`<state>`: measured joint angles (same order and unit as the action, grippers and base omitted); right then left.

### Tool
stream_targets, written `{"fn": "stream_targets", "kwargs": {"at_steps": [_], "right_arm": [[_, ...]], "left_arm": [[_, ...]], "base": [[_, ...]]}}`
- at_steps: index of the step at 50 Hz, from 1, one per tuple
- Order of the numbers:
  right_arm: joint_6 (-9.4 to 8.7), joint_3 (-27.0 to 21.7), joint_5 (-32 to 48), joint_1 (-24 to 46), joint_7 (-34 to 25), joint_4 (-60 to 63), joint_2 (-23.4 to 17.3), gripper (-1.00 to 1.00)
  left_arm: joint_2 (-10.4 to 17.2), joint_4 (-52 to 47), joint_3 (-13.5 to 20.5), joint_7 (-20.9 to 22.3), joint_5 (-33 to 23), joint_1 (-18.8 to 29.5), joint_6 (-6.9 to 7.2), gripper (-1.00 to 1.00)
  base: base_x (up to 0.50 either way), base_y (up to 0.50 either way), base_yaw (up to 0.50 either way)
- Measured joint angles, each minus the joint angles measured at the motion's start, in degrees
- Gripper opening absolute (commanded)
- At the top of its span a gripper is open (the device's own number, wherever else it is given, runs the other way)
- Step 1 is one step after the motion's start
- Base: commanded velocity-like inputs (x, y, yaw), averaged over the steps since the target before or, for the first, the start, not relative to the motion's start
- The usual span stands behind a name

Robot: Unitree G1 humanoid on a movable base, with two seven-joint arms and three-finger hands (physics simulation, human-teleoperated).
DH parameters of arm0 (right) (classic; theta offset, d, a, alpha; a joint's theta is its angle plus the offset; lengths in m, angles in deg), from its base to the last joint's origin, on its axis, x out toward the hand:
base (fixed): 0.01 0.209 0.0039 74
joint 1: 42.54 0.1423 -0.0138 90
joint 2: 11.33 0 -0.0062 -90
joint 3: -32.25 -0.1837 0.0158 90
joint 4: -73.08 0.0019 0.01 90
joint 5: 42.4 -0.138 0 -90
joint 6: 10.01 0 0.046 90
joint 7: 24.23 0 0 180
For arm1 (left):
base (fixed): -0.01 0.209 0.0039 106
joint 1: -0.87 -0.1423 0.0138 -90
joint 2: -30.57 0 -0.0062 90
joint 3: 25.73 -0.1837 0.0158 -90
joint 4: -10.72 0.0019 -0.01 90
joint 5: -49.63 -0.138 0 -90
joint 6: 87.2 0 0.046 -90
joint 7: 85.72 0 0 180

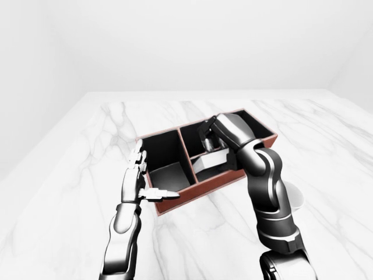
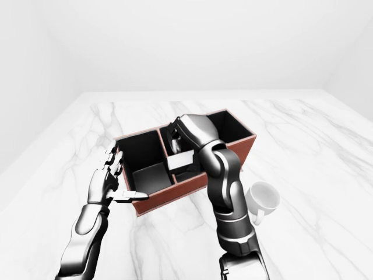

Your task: Pick up the book and place it in the front compartment of the caddy.

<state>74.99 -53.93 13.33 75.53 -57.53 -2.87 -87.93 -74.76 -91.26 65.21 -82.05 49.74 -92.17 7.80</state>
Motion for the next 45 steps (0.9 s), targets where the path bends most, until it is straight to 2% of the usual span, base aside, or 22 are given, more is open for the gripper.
{"fn": "stream_targets", "kwargs": {"at_steps": [45], "right_arm": [[0.00, -0.44, -1.69, 11.74, 5.17, -16.78, -1.00, -1.00]], "left_arm": [[-0.02, 0.44, -0.04, -0.16, -0.15, 0.14, 0.00, 0.99]], "base": [[0.00, 0.00, 0.00]]}}
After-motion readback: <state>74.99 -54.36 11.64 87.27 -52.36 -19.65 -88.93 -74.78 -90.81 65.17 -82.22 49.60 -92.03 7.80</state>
